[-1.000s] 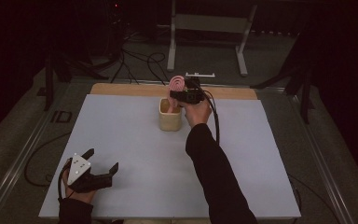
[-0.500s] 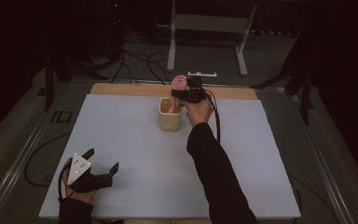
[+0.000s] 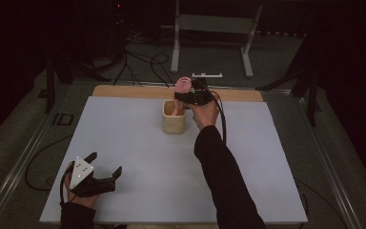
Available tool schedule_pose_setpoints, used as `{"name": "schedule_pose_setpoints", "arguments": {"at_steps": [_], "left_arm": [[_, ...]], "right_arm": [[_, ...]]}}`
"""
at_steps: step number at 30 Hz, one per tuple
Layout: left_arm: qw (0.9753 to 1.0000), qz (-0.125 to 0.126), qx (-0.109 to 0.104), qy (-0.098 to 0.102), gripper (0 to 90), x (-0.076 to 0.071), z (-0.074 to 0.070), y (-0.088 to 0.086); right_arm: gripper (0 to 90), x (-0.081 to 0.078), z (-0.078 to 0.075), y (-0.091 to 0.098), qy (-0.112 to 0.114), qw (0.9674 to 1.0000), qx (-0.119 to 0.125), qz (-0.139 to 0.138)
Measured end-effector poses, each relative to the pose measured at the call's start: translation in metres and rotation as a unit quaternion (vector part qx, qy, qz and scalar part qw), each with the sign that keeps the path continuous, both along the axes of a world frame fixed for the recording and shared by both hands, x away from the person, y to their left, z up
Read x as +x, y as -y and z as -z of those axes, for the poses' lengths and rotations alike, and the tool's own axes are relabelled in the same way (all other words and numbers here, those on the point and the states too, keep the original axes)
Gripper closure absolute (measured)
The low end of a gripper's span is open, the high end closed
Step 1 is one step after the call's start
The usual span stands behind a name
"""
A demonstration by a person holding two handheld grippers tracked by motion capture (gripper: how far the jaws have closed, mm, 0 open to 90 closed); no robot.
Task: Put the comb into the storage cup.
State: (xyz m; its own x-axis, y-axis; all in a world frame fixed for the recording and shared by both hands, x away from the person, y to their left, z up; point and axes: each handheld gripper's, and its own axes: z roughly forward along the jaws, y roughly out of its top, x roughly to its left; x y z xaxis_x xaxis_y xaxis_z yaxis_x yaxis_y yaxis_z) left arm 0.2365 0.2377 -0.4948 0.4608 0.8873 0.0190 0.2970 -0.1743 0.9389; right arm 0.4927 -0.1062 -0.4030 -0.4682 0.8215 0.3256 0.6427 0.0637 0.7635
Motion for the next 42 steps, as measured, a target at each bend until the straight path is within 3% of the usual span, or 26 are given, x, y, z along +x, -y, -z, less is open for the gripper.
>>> {"name": "schedule_pose_setpoints", "arguments": {"at_steps": [10,15,17,28,35,42], "left_arm": [[1.0000,0.000,0.000,0.000,0.3,0.000,0.000,0.000],[1.0000,-0.001,0.000,0.000,0.3,0.000,0.000,0.000],[1.0000,-0.001,0.001,0.001,0.2,0.000,0.000,-0.001],[1.0000,-0.009,-0.003,0.003,0.2,-0.001,-0.001,-0.001],[0.9999,-0.010,-0.003,0.003,0.1,-0.001,-0.001,-0.001],[0.9999,-0.010,-0.004,0.003,0.1,-0.001,-0.001,-0.001]], "right_arm": [[16.7,-0.004,-0.005,0.000,0.019,0.9995,-0.020,-0.017],[12.5,-0.006,-0.007,0.000,0.022,0.9992,-0.027,-0.017],[8.9,-0.007,-0.008,0.000,0.024,0.9987,-0.041,-0.017],[8.2,-0.019,-0.017,0.002,0.049,0.9962,-0.069,-0.018],[8.2,-0.029,-0.019,0.000,0.062,0.9927,-0.099,-0.032],[8.2,-0.036,-0.014,0.008,0.057,0.9908,-0.118,-0.035]]}}
